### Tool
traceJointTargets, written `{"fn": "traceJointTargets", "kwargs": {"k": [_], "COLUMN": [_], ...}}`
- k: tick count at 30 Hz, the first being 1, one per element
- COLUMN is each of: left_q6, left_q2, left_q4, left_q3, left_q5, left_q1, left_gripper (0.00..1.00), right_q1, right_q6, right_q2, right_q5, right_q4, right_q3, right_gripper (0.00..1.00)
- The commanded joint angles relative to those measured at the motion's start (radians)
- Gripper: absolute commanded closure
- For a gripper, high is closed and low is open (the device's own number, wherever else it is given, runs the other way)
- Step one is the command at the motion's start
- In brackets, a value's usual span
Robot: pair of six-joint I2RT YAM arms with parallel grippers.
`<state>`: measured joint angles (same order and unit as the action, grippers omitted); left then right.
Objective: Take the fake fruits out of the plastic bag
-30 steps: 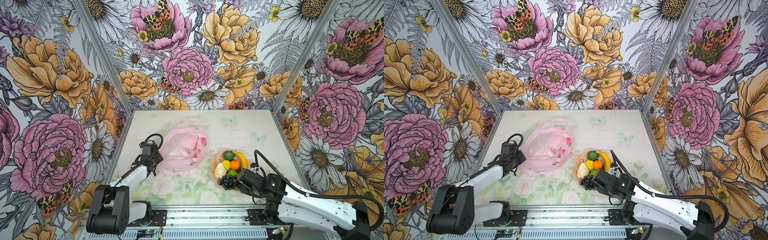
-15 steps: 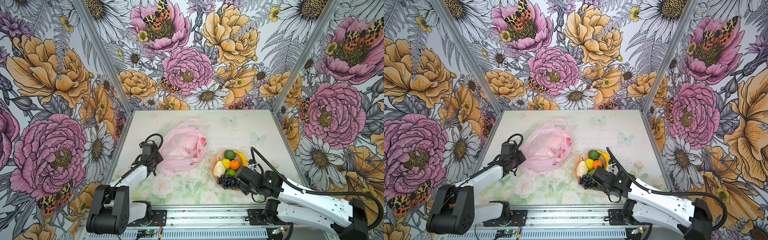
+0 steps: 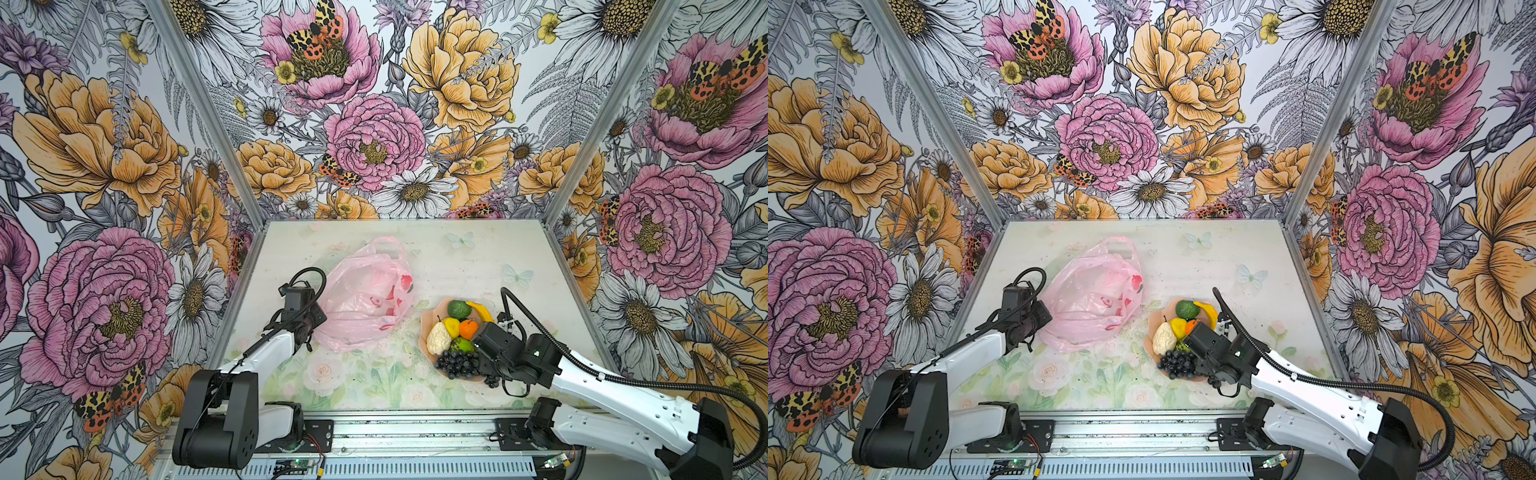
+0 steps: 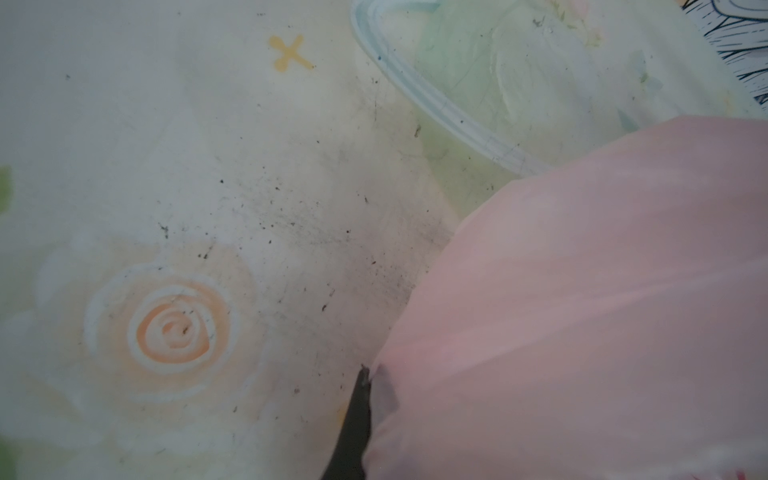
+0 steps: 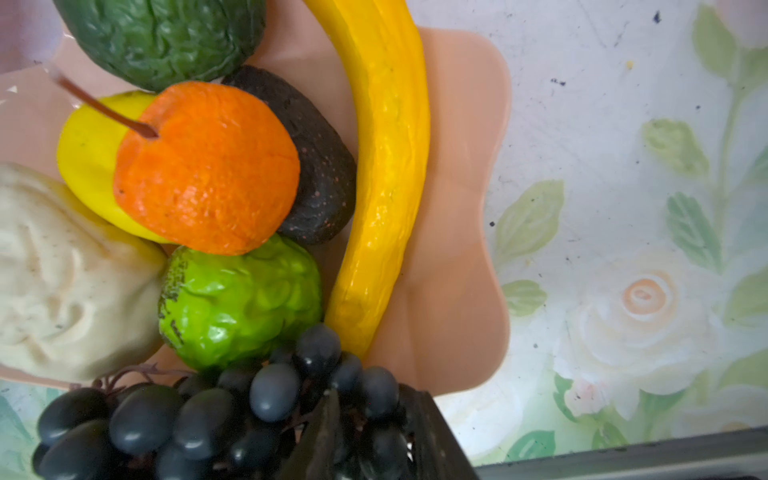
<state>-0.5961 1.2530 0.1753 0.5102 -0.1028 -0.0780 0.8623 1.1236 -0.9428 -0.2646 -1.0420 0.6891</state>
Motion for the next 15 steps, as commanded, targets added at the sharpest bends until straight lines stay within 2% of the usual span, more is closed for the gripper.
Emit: {"fn": "traceJointTargets", "kwargs": {"k": [1, 10, 15], "left_q6": [0.015, 0.015, 0.015], "left_q2": [0.001, 0.0, 0.003], "left_q4": [-0.022, -0.023, -0.023], "left_q3": [-0.002, -0.001, 0.0], "left_q5": [0.01, 0.012, 0.011], "left_q1": [0.006, 0.007, 0.007], "left_gripper": [0.97, 0.97, 0.97], "right_q1": [-0.005, -0.025, -0.058], "right_q6": [-0.012, 0.015, 0.012], "right_q2": [0.011, -0.01, -0.013], "right_q5": [0.036, 0.024, 0.03], "right_q4": [0.045, 0.066, 0.1], "right_q3": [-0.016, -0.041, -0.054], "right_gripper": [0.66, 0.65, 0.7]}}
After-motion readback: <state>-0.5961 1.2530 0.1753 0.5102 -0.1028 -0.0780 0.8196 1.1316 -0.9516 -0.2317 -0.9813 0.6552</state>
